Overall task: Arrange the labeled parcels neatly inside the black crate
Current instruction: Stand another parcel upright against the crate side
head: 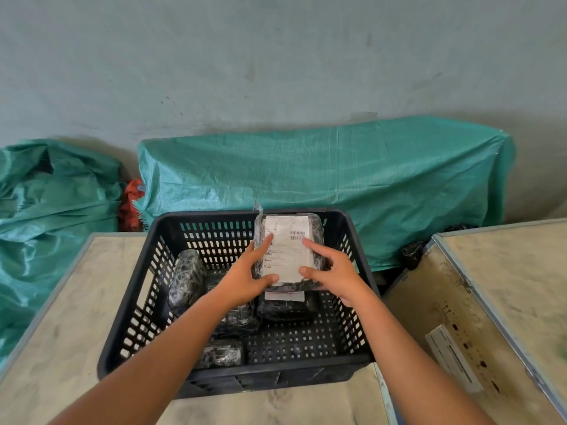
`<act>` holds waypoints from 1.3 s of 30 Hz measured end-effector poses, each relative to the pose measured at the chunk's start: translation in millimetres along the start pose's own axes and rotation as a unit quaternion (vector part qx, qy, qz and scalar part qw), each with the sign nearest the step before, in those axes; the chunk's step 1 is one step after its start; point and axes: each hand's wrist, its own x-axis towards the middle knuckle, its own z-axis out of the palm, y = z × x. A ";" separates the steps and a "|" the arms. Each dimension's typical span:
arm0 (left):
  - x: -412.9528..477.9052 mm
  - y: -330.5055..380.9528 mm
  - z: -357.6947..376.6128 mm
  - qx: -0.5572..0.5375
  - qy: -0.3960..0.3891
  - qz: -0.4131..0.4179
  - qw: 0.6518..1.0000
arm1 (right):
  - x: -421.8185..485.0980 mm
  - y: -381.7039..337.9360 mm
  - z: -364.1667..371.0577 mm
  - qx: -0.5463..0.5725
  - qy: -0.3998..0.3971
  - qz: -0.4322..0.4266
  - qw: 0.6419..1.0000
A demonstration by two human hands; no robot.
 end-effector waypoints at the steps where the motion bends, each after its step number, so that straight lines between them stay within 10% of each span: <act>1: 5.5 -1.3 2.0 0.006 0.003 -0.024 1.000 | 5.2 2.4 0.0 -0.014 -0.006 0.005 1.000; 25: 10.2 -48.1 29.1 -0.022 -0.091 -0.123 0.988 | 24.2 61.4 14.8 -0.129 -0.075 0.116 0.982; 39: -36.7 11.1 -49.6 -0.069 0.090 -0.075 0.991 | 5.5 36.2 6.9 -0.225 0.054 0.033 0.972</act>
